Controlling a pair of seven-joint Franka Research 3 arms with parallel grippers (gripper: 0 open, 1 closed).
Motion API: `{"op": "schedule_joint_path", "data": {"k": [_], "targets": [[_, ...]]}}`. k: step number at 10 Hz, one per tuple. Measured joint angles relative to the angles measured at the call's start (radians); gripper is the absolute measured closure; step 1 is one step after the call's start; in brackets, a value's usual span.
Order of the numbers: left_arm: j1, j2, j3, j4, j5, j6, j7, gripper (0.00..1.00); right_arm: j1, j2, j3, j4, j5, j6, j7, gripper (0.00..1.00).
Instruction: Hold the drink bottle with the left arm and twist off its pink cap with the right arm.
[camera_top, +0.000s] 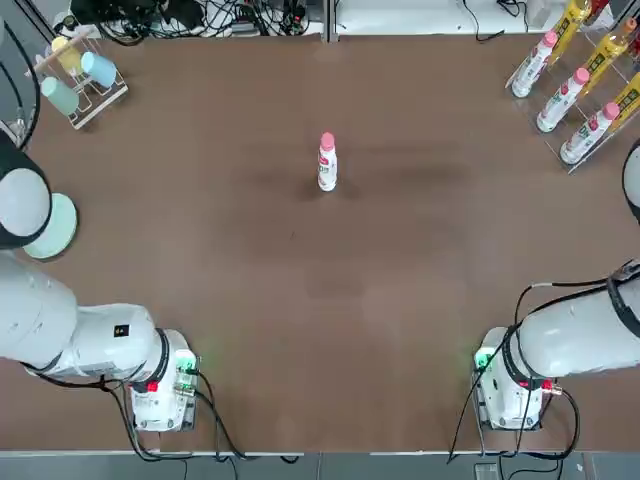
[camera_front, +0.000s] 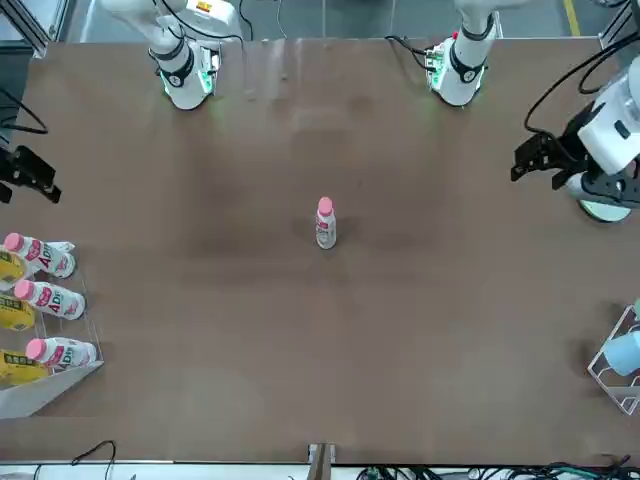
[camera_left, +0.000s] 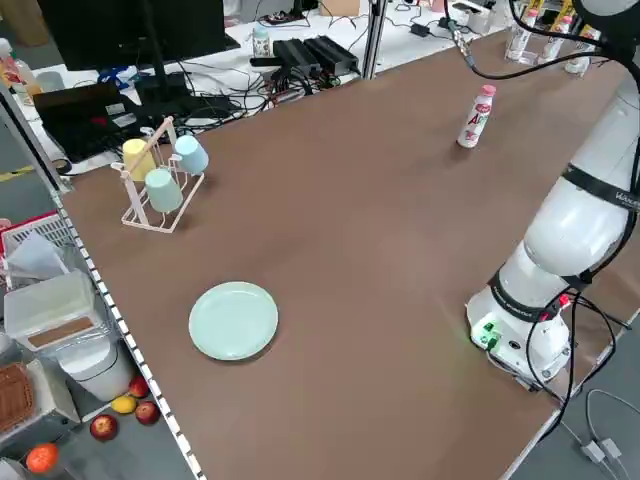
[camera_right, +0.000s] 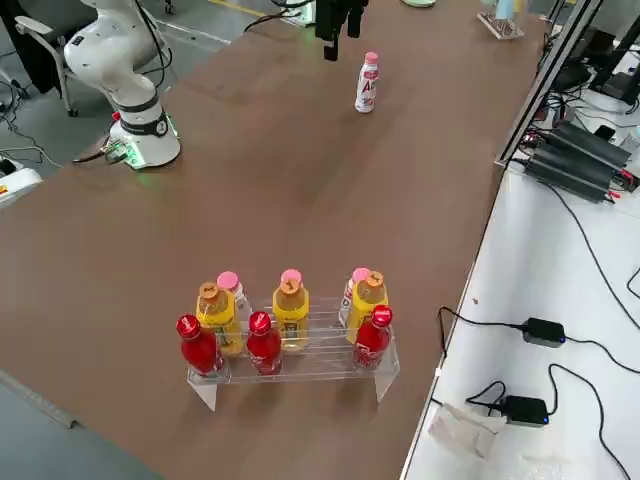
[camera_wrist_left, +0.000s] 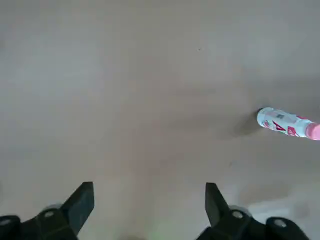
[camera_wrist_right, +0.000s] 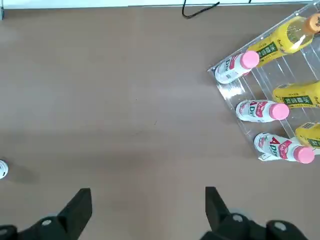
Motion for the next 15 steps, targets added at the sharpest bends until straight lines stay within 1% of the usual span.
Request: {"op": "schedule_joint_path", "data": {"k": [3, 4, 6, 8, 10, 12, 13, 15], "targets": [[-0.001, 0.024, -0.044, 0.001, -0.037, 0.041, 0.034, 0.03, -0.001, 0.0, -0.001, 0.0, 0.0, 0.0, 0.0, 0.0], [-0.001, 0.037, -0.054, 0.001, -0.068, 0.058, 0.068, 0.03, -0.001, 0.0, -0.001, -0.001, 0.0, 0.0, 0.0, 0.0], [0.002, 0.06, -0.055, 0.001, -0.118, 0.086, 0.16, 0.04, -0.002, 0.0, -0.001, -0.001, 0.0, 0.0, 0.0, 0.0], [0.003, 0.079, -0.063, -0.002, -0.135, 0.121, 0.242, 0.04, -0.002, 0.0, -0.001, -0.001, 0.0, 0.0, 0.0, 0.0], [0.003, 0.096, -0.123, -0.029, -0.136, 0.195, 0.291, 0.04, -0.002, 0.0, -0.002, -0.001, 0.0, 0.001, 0.0, 0.0], [-0.001, 0.102, -0.173, -0.09, -0.136, 0.299, 0.354, 0.04, -0.003, 0.0, -0.002, -0.001, 0.0, 0.001, 0.0, 0.0], [-0.002, 0.106, -0.186, -0.115, -0.136, 0.339, 0.381, 0.04, -0.003, 0.0, -0.002, -0.001, 0.0, 0.001, 0.0, 0.0], [-0.001, 0.116, -0.197, -0.131, -0.136, 0.387, 0.436, 0.04, -0.003, 0.0, -0.002, -0.001, 0.0, 0.001, 0.0, 0.0]]}}
